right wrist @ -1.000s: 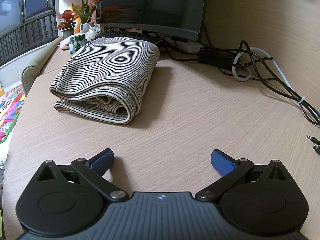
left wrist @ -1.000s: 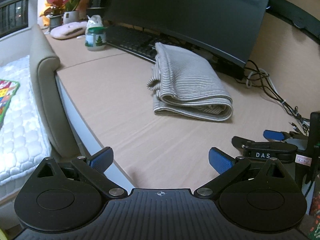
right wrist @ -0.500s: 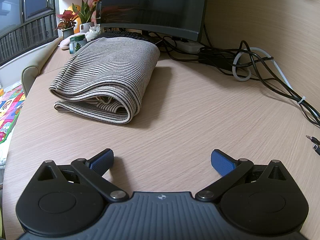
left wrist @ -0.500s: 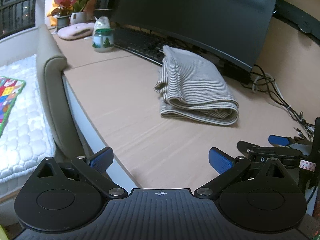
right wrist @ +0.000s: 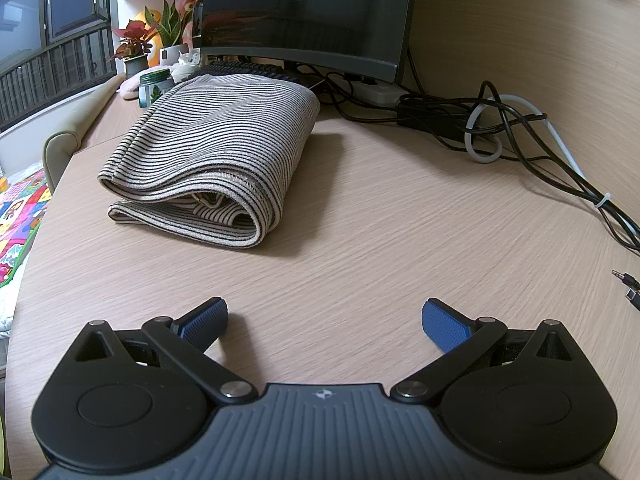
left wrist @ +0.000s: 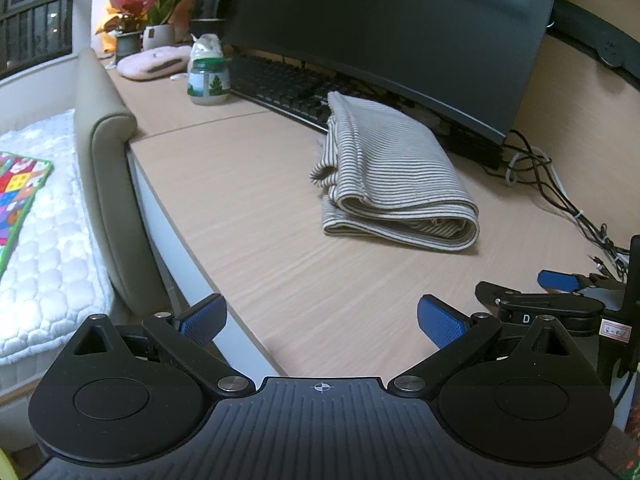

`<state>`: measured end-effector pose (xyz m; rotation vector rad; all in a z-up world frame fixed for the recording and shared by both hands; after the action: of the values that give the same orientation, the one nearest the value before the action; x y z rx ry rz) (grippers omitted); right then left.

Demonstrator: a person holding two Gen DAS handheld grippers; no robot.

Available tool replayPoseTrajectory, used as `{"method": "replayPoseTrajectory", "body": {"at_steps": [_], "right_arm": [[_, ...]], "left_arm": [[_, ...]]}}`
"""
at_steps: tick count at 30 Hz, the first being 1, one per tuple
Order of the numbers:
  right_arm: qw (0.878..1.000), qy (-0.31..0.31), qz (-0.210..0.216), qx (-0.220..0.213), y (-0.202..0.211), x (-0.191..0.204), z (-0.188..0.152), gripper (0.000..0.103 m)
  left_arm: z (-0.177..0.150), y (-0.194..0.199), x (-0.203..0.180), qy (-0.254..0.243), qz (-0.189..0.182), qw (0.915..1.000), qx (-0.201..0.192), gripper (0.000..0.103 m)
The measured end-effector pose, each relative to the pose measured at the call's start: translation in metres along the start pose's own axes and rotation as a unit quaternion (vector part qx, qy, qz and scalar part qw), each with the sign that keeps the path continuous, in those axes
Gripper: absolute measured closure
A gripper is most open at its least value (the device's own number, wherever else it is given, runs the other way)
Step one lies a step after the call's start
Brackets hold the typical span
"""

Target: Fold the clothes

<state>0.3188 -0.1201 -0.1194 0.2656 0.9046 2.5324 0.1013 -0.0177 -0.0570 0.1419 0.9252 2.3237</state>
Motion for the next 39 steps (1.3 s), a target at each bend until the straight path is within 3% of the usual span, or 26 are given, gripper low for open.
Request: {"method": "replayPoseTrajectory", "body": {"at_steps": [39], "right_arm": [[1.000, 0.000, 0.001, 0.000, 0.0002, 0.0001, -0.0001, 0.000]], "left_arm": [[0.0010, -0.0077, -0.0042, -0.020, -0.002, 0.9998, 0.005, 0.000]]}}
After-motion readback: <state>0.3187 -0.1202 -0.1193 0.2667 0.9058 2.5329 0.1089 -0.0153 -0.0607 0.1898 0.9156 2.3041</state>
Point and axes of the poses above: each gripper's, at about its wrist camera, not at the fingertips, and y roughly against the way its jaws point, x to its left, z to its top, the point moved 7 cm from there along -y, roughly the way its jaws point, and after that the axes turned 2 degrees about -y, right-handed, at the moved point
